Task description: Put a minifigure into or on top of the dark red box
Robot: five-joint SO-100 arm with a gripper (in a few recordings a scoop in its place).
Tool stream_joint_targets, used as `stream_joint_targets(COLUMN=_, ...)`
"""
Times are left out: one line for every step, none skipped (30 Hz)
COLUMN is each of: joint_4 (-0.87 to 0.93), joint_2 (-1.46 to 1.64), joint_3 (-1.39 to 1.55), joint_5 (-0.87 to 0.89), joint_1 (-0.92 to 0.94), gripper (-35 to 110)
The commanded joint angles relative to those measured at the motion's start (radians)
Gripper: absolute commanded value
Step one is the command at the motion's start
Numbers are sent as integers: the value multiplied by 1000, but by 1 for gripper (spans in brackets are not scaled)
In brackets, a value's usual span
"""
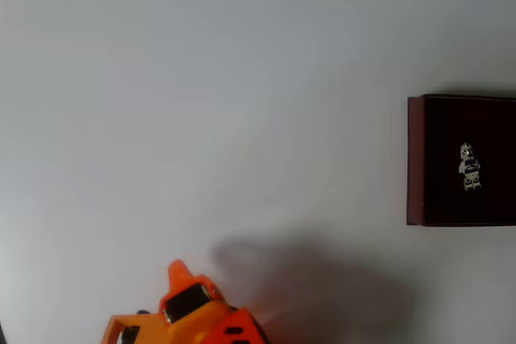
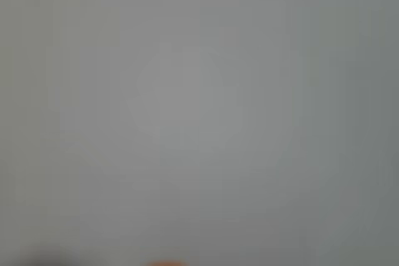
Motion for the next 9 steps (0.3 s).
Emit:
stream_joint_targets(joint_4=26, joint_2=14, joint_3=9, joint_5=-3, joint_1=-17, gripper=2)
stream_joint_targets(joint_4=26, joint_2=14, joint_3=9, joint_5=-3, joint_1=-17, gripper=2)
stream_joint_targets(joint_4=26, joint_2=14, joint_3=9, joint_5=-3, joint_1=-17, gripper=2)
stream_joint_targets(joint_4=26, joint_2=14, joint_3=9, joint_5=-3, joint_1=-17, gripper=1)
stream_joint_targets(joint_4=26, joint_2=14, joint_3=9, joint_5=-3, joint_1=-17, gripper=1)
stream_joint_targets(joint_4=26, joint_2=14, joint_3=9, joint_5=-3, joint_1=-17, gripper=1)
stream_joint_targets(joint_4=26, joint_2=14, joint_3=9, joint_5=-3, joint_1=-17, gripper=1)
stream_joint_targets(joint_4=26, joint_2=14, joint_3=9, joint_5=-3, joint_1=-17, gripper=1)
stream_joint_targets(joint_4=26, joint_2=14, joint_3=9, joint_5=-3, joint_1=-17, gripper=1)
